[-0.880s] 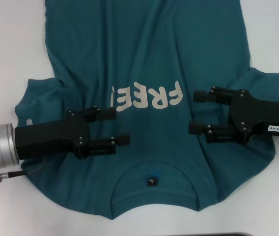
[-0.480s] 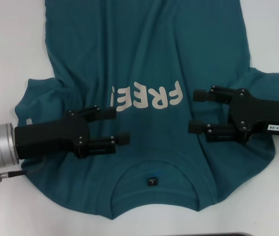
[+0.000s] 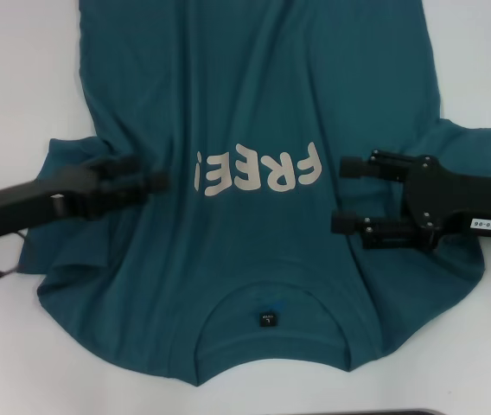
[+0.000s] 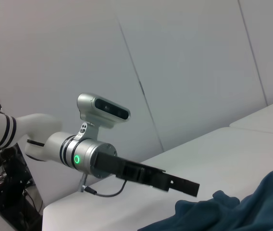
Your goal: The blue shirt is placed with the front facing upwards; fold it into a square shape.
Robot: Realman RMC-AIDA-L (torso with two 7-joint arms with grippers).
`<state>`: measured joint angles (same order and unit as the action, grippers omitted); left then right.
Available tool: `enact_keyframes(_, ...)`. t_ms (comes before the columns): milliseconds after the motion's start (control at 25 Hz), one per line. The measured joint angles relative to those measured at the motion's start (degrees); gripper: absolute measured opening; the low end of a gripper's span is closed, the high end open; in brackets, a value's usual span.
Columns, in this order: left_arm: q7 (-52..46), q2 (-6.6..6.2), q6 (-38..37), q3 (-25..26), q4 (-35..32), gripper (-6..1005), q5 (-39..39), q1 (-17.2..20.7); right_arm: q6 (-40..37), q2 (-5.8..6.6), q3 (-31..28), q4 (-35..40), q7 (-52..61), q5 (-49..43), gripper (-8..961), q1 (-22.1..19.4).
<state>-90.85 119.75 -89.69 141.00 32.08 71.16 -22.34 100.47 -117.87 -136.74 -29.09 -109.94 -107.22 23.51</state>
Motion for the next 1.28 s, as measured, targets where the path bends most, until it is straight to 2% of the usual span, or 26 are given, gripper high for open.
enact_keyframes(160,-4.81,-1.77,0.78,2.46,0.33,872,-0.07,1.34,-0.07,-0.14,-0.25,0.0,0.0,0.01,910,0.06)
enact_keyframes(320,-8.02,-3.1,2.44,2.58,0.56,872,-0.09,2.84,-0.16,-0.23,-0.63,0.0,0.0,0.05,909,0.1)
enact_keyframes(600,-9.23,-4.7,5.57,2.62,0.61,872,-0.13,5.0,-0.19,-0.35,-0.94,0.0,0.0,0.09,909,0.29)
enact_keyframes(800,-9.23,-5.2,8.42,2.62,0.61,872,-0.56,5.88,-0.19,-0.42,-0.94,0.0,0.0,0.22,908,0.38)
enact_keyframes(1280,-9.34,-4.99,12.39,2.27,0.29,873,-3.89,5.41,-0.13,-0.32,-0.9,0.0,0.46,0.53,907,0.49)
